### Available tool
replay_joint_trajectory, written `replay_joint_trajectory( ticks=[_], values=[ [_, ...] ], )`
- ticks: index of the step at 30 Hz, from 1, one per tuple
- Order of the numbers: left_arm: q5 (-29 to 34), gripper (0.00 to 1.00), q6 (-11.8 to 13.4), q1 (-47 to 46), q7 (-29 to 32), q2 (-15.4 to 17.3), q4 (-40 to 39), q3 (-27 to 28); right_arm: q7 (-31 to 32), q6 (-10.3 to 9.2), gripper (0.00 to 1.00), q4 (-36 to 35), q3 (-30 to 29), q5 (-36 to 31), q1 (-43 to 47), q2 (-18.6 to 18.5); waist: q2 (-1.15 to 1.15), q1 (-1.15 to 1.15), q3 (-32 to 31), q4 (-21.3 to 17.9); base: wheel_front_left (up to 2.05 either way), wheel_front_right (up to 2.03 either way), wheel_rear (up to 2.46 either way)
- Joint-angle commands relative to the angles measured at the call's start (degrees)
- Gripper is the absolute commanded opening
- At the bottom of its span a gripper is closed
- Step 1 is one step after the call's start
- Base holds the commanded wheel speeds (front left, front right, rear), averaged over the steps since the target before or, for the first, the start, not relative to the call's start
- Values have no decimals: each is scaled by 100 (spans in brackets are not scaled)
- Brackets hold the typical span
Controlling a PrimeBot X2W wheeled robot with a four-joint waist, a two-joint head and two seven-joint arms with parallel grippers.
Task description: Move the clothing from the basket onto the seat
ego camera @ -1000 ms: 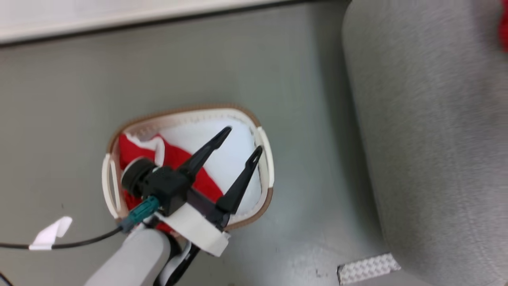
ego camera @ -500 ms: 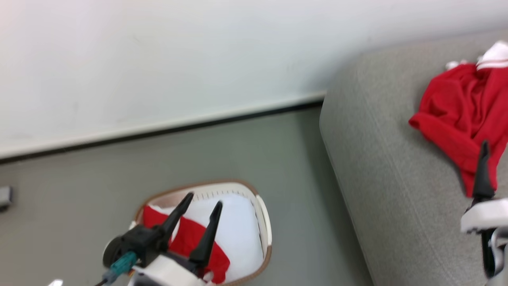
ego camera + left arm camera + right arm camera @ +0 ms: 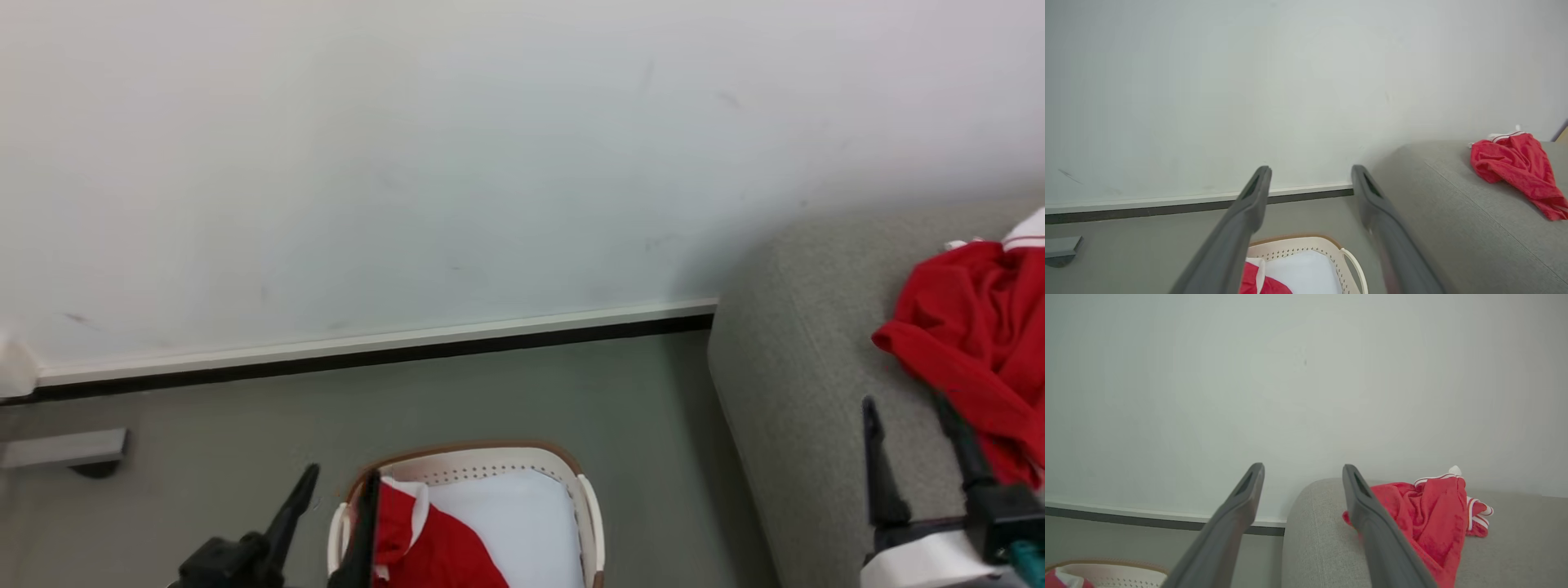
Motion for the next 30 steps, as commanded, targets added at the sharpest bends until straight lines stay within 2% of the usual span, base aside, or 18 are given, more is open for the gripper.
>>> replay_joint_trajectory(
  ticks=[1,7,11,21,30],
  values=[
    [92,100,2,65,-2,-11,24,28,1,-12,100,-16,35,13,97,-14,0,2,-78,117,0,0,0],
    [398,100,-142,416,-2,-263,166,613,1,-13,100,-143,481,409,549,-22,0,2,-153,343,0,0,0],
    [567,100,-334,542,-2,-441,285,894,1,-13,100,-106,615,605,712,-19,0,2,-161,387,0,0,0],
    [887,100,-715,579,-3,-787,596,1414,1,-13,100,-37,835,705,681,-18,0,2,-109,316,0,0,0],
    [1106,100,-955,506,-3,-991,700,1680,1,-13,100,-50,855,702,610,-17,0,2,0,203,0,0,0]
  ],
)
